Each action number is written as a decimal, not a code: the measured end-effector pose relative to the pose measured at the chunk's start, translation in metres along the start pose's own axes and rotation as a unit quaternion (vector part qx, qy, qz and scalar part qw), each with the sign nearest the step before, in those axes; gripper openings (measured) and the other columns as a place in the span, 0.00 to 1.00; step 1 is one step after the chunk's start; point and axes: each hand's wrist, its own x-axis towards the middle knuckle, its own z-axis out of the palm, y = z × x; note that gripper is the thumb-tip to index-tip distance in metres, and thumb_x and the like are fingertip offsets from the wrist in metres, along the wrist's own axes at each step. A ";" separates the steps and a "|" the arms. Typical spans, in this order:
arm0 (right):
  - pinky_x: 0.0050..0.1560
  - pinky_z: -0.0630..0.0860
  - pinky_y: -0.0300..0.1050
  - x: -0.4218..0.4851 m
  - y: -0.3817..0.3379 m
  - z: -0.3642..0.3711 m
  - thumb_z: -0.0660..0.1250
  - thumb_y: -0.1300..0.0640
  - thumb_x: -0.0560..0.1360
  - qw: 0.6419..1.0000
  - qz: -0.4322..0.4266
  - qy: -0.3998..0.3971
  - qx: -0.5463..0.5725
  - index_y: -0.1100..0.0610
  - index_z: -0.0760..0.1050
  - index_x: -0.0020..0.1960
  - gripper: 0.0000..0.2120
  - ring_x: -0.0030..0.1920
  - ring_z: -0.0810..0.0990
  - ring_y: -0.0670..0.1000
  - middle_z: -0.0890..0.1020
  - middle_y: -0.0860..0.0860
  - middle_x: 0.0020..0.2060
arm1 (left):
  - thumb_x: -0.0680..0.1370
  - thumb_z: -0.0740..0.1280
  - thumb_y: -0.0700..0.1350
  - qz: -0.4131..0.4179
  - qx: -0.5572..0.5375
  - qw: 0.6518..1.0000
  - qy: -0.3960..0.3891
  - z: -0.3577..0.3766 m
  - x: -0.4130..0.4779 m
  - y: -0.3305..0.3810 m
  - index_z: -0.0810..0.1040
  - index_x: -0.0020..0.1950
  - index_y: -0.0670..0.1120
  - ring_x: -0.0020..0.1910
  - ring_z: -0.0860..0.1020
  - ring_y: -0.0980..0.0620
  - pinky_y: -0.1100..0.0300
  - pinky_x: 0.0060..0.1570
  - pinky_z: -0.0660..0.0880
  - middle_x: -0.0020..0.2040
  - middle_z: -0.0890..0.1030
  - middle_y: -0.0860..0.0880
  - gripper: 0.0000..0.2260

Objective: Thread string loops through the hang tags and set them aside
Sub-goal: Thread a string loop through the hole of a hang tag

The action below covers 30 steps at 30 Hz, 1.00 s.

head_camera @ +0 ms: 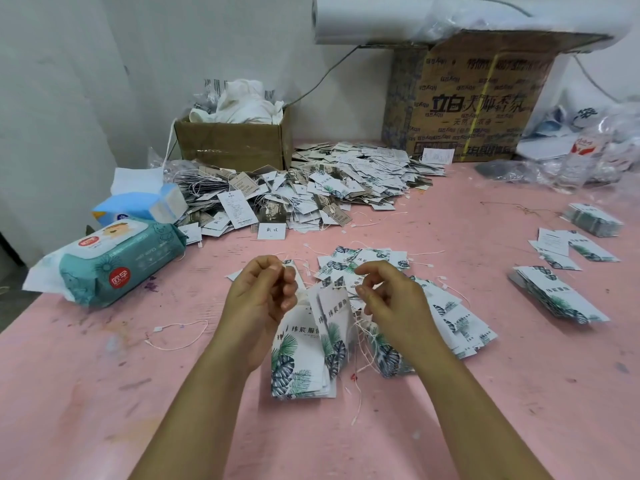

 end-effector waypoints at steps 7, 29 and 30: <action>0.32 0.70 0.29 0.002 0.002 -0.007 0.66 0.64 0.75 0.999 0.031 0.034 -0.001 0.47 0.74 0.41 0.12 0.31 0.76 0.40 0.78 0.43 0.35 | 0.77 0.61 0.35 0.038 0.005 0.997 0.061 -0.008 0.003 0.003 0.75 0.43 0.42 0.28 0.73 0.59 0.69 0.27 0.72 0.30 0.77 0.51 0.06; 0.31 0.78 0.39 0.000 -0.013 -0.002 0.66 0.75 0.70 0.966 0.047 0.029 0.252 0.58 0.78 0.39 0.12 0.29 0.81 0.49 0.82 0.51 0.28 | 0.69 0.73 0.36 0.135 0.321 0.937 -0.019 0.011 -0.011 -0.010 0.81 0.38 0.49 0.39 0.83 0.53 0.68 0.38 0.75 0.36 0.85 0.50 0.08; 0.32 0.78 0.38 -0.001 -0.013 -0.002 0.65 0.75 0.71 0.965 0.048 0.024 0.258 0.58 0.79 0.40 0.13 0.30 0.81 0.49 0.82 0.52 0.30 | 0.70 0.73 0.36 0.140 0.332 0.932 -0.022 0.011 -0.011 -0.010 0.81 0.38 0.49 0.37 0.82 0.56 0.71 0.35 0.72 0.35 0.84 0.51 0.08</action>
